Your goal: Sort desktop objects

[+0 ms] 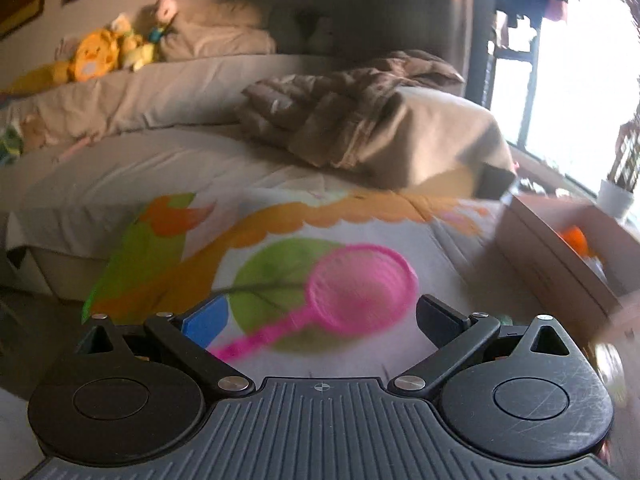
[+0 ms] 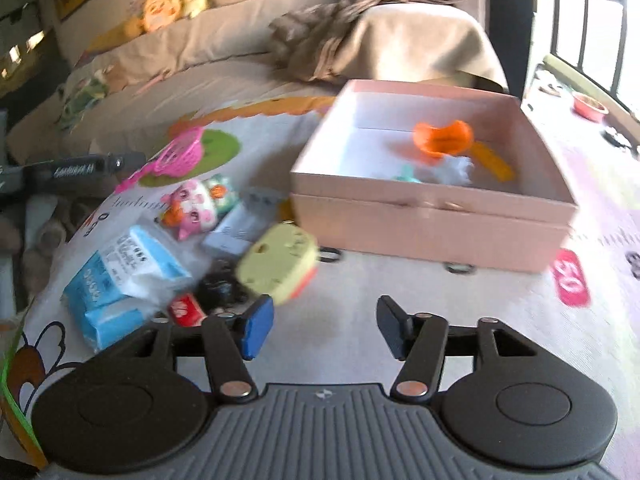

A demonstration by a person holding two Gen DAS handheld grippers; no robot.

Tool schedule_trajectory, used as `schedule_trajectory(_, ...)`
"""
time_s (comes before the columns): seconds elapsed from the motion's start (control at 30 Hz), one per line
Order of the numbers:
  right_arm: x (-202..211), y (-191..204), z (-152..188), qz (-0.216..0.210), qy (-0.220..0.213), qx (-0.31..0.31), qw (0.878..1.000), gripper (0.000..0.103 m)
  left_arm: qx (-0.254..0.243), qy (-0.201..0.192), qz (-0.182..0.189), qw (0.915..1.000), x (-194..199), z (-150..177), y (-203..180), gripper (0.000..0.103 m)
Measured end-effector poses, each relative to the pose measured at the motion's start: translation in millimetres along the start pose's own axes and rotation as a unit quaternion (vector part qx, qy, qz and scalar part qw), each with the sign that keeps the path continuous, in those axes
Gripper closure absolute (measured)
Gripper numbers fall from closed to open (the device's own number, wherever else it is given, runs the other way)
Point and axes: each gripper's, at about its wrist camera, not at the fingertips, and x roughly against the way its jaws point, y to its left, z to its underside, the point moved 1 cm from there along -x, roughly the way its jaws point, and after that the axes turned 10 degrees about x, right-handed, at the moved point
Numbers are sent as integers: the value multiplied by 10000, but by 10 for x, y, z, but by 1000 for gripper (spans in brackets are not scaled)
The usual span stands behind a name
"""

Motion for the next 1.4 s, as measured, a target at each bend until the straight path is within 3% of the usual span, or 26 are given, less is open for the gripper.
schedule_trajectory(0.07,37,-94,61,103,-33,-130,9999,40,249,27,93,9996,-147,-98,87,1)
schedule_trajectory(0.17,23,-218,145,163,9,-374,9992,39,662,557,702,9938,-419,-187,179,1)
schedule_trajectory(0.3,-37,-295,212,179,83,-578,9981,39,1039,1102,1099,9823,-633,-101,171,1)
schedule_trajectory(0.43,-27,-238,190,25,10,-539,9985,38,1097,1366,1538,9724,-540,65,-23,0)
schedule_trajectory(0.5,-51,-165,116,-125,-61,-520,9985,37,1152,1594,1859,9627,-474,150,-139,0)
schedule_trajectory(0.57,-112,-85,14,-254,-144,-589,9978,33,1163,1832,2143,9524,-391,223,-249,0)
schedule_trajectory(0.63,-195,-19,-82,-350,-235,-703,9966,28,1087,1893,2305,9483,-251,268,-344,0)
schedule_trajectory(0.73,-351,115,-186,-395,-298,-658,9966,29,761,1565,2264,9584,47,255,-442,0)
schedule_trajectory(0.77,-403,150,-209,-427,-292,-614,9968,34,651,1455,2199,9624,159,251,-473,0)
schedule_trajectory(0.8,-446,176,-221,-434,-266,-569,9971,49,536,1336,2114,9667,292,263,-503,0)
schedule_trajectory(0.9,-443,178,-197,-430,-260,-527,9973,53,177,1140,2007,9728,624,378,-637,0)
schedule_trajectory(0.93,-404,158,-172,-410,-277,-506,9975,55,51,1102,1960,9744,712,441,-703,0)
schedule_trajectory(1.0,-258,81,-95,-349,-390,-481,9975,74,-232,1051,1985,9742,871,592,-868,0)
schedule_trajectory(1.07,-100,-32,0,-242,-425,-509,9975,83,-439,1061,2096,9710,955,771,-1053,0)
schedule_trajectory(1.2,74,-296,259,430,-312,-552,9971,84,-904,1038,2170,9664,914,1044,-1412,0)
schedule_trajectory(1.3,125,-439,408,490,-205,-783,9955,83,-1274,927,1727,9723,780,1186,-1597,0)
schedule_trajectory(1.4,211,-423,421,401,-378,-720,9959,75,-1580,916,1503,9716,719,1277,-1639,0)
